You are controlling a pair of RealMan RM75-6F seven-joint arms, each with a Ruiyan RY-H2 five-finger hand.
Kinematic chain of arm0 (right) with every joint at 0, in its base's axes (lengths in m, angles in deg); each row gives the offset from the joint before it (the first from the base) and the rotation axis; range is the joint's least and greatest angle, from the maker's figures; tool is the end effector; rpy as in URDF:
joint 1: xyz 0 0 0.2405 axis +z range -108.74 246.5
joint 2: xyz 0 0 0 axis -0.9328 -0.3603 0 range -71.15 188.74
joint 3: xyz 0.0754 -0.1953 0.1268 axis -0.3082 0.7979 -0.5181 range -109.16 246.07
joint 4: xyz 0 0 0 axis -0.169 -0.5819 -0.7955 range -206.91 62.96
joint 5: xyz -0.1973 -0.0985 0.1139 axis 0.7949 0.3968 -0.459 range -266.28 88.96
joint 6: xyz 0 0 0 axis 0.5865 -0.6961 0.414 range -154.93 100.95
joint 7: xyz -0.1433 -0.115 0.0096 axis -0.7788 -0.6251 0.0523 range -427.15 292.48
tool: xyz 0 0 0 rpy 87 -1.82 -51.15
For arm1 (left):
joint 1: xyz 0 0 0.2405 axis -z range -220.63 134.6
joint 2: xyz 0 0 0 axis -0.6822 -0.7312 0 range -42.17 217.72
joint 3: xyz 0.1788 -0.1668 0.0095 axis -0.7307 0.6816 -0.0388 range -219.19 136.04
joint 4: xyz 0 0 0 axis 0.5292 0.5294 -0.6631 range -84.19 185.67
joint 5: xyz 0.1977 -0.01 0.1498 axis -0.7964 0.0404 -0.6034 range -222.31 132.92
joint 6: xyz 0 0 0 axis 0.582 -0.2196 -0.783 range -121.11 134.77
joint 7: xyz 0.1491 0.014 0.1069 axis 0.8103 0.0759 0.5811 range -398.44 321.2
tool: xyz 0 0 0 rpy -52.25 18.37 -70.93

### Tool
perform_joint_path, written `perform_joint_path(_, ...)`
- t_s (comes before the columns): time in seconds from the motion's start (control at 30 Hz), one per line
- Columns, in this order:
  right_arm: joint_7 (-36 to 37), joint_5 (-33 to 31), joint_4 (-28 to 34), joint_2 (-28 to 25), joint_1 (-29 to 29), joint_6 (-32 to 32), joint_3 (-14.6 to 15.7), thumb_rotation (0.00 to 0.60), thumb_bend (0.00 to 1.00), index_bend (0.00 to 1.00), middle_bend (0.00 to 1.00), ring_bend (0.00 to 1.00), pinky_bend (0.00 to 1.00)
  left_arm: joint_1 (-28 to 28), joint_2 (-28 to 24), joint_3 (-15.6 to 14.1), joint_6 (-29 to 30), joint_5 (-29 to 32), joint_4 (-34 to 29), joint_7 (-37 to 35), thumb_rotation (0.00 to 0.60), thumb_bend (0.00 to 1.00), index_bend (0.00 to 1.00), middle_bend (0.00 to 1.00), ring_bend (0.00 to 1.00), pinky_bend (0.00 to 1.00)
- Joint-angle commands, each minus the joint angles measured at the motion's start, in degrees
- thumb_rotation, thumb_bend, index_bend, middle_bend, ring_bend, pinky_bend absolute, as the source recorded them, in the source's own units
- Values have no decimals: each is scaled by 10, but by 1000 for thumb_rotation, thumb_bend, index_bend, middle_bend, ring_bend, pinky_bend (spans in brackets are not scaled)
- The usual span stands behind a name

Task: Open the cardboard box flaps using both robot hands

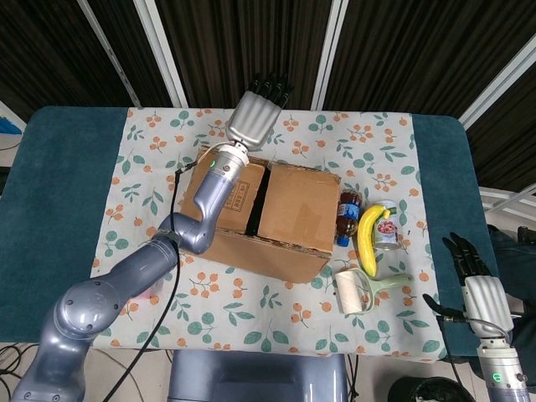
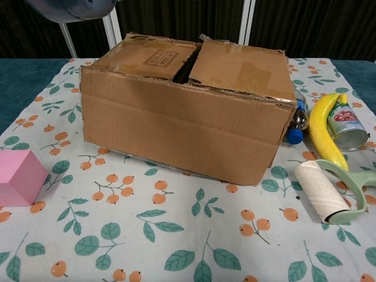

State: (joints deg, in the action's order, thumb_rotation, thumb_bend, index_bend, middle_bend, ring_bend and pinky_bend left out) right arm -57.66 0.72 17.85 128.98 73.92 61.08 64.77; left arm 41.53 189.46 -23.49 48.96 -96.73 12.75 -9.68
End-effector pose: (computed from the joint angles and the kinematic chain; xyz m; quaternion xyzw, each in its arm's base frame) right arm -0.2961 -0.2268 0.0967 0.5530 -0.4218 0.4843 0.5308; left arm 0.0941 0.5659 -0.0151 -0.7448 -0.1051 -0.3857 0.5343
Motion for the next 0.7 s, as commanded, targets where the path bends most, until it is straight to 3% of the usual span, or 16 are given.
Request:
perform_joint_path(0.03,-2,1,1,0,0,1,0,600,242,0,0,18,229,-55,-117,-31,10,-59,-178,-40,600,274,42,5,0,110)
perform_joint_path(0.33,-13,-8,1,2,0,-1,-5,600,245,0,0,18,229,-160,-280,-37,115,-45,-447,-20,600,251,23,0,0,109)
perform_joint_path(0.37,-15,-11,0,1,0,-2,-6,600,246,0,0,18,229,-185,-306,-42,142,-39,-493,-15,600,245,22,0,0,109)
perform_joint_path(0.43,-22,-18,2,-4,0,1,-14,600,245,0,0,18,229,-270,-367,-67,251,-49,-609,-5,600,228,21,0,0,109)
perform_joint_path(0.5,-28,-20,7,-7,1,1,-17,600,244,0,0,18,229,-309,-387,-83,301,-67,-652,3,600,200,23,0,0,109)
perform_joint_path(0.7,-53,-25,27,-23,4,-2,-23,600,244,0,0,18,229,-408,-411,-122,408,-111,-699,-11,600,153,21,0,0,98)
